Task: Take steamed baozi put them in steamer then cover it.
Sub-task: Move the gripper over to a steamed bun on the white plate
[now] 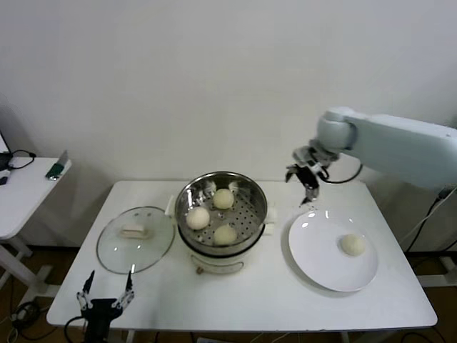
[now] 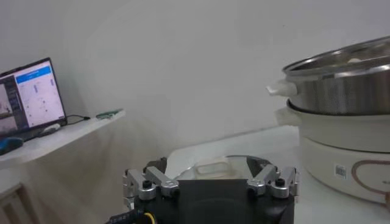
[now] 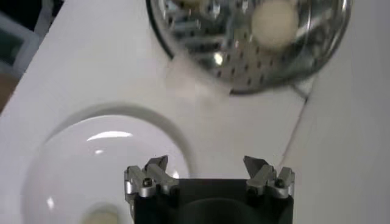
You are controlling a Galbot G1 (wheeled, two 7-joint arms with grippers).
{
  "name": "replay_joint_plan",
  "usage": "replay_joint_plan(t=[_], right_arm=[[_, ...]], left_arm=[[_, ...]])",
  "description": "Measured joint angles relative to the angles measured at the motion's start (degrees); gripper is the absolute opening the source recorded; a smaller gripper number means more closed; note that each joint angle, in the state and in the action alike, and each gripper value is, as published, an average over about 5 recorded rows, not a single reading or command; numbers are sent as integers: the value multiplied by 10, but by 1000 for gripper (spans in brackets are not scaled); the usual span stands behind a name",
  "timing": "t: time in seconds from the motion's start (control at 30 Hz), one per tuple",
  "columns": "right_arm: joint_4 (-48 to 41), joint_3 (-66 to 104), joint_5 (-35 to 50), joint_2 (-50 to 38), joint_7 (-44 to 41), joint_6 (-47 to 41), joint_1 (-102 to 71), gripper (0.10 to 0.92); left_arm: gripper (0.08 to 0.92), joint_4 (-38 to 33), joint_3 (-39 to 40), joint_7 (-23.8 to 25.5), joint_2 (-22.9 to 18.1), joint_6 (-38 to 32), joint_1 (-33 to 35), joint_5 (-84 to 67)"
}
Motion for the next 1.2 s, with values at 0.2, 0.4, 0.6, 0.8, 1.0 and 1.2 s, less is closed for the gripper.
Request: replay_joint_plan(t=[0.2, 0.4, 0.6, 0.8, 1.0, 1.2], right_arm=[[-30, 57, -49, -50, -23, -23, -85, 823], [-75, 121, -103, -67, -39, -28, -168, 823], [-126, 176, -148, -62, -49, -26, -232, 823], [-169, 212, -180, -45, -55, -23, -276, 823], [-198, 235, -201, -28, -57, -20, -304, 823], [-219, 251, -216, -16, -58, -15, -317, 823]], left_arm=[[823, -2, -1, 0, 0, 5, -1, 4], [823, -1, -2, 0, -3, 6, 1, 9], [823, -1, -5, 0, -5, 7, 6, 11], [823, -2, -8, 0, -4, 8, 10, 14], [823, -1, -10, 0, -4, 7, 12, 15], [823, -1, -10, -1, -5, 6, 12, 17]])
